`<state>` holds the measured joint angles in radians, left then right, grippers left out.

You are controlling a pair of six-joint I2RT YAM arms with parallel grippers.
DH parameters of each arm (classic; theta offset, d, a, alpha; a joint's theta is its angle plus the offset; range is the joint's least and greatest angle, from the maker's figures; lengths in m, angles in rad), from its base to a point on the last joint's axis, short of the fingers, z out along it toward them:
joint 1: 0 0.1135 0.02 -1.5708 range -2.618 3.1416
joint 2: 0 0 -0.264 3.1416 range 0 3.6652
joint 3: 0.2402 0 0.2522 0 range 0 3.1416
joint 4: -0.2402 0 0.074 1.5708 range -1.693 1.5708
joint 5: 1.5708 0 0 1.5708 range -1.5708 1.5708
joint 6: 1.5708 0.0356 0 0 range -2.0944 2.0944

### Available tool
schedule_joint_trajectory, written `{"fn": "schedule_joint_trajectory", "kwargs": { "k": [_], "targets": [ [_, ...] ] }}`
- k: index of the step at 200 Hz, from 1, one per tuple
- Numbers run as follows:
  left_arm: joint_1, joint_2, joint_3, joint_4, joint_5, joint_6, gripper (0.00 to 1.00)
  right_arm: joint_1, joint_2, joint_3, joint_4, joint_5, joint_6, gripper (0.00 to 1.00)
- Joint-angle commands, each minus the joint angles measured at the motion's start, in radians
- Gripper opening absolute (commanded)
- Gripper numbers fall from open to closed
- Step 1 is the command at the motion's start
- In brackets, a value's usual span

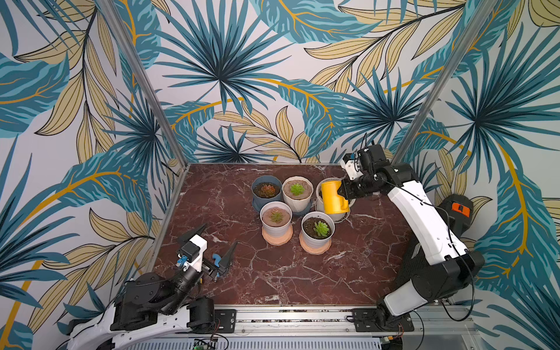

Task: Water the succulent around the soil edge
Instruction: Water the soil of the potted plant with water.

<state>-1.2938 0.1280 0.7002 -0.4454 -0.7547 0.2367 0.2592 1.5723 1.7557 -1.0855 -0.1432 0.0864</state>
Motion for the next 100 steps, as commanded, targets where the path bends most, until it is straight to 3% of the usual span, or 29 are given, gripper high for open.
{"fn": "schedule_joint_trajectory", "kwargs": {
  "k": [1, 100],
  "targets": [
    [0.005, -0.015, 0.015, 0.003, 0.000, 0.006, 1.00, 0.008, -0.089, -0.042, 0.087, -0.003, 0.017, 0.00],
    [0.005, -0.014, 0.006, 0.018, -0.004, 0.008, 1.00, 0.015, -0.717, -0.701, 0.646, 0.208, 0.078, 0.00]
  ]
}}
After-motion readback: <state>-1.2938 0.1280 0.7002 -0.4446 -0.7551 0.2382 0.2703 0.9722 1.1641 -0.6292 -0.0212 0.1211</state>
